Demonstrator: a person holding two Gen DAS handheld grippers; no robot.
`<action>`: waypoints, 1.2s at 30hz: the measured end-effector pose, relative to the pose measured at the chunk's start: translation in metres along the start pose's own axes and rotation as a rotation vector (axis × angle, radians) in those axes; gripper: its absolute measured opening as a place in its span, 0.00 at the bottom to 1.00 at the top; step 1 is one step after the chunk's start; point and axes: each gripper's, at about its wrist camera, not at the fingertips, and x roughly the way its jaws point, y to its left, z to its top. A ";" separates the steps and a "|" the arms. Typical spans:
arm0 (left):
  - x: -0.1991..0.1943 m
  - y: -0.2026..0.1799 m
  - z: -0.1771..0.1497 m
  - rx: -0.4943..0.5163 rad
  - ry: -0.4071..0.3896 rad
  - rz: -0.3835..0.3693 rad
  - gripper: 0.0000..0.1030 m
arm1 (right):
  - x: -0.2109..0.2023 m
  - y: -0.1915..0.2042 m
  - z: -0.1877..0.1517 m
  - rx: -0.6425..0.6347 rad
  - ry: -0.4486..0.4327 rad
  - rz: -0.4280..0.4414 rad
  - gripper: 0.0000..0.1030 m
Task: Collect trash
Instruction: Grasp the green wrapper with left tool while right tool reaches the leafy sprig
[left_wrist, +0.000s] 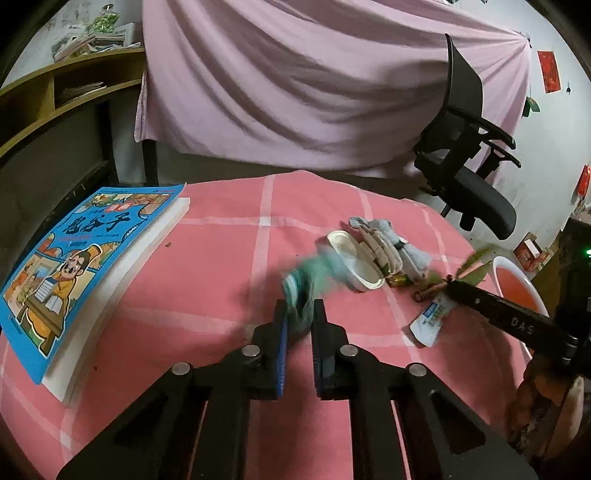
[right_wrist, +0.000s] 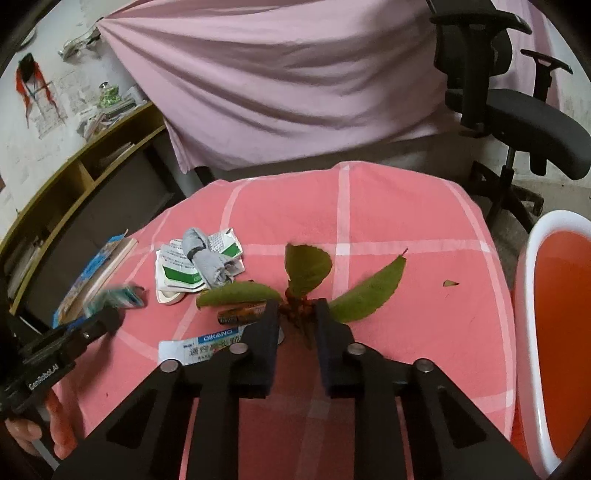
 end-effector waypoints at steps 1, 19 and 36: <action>-0.001 0.000 -0.001 -0.002 -0.002 -0.004 0.06 | 0.000 0.001 0.000 -0.006 0.005 0.003 0.11; -0.019 -0.003 -0.003 -0.036 -0.078 -0.039 0.01 | -0.016 0.013 -0.002 -0.046 -0.082 0.040 0.09; -0.006 0.004 0.013 -0.122 -0.065 -0.022 0.35 | -0.002 0.005 0.004 0.002 -0.023 0.016 0.41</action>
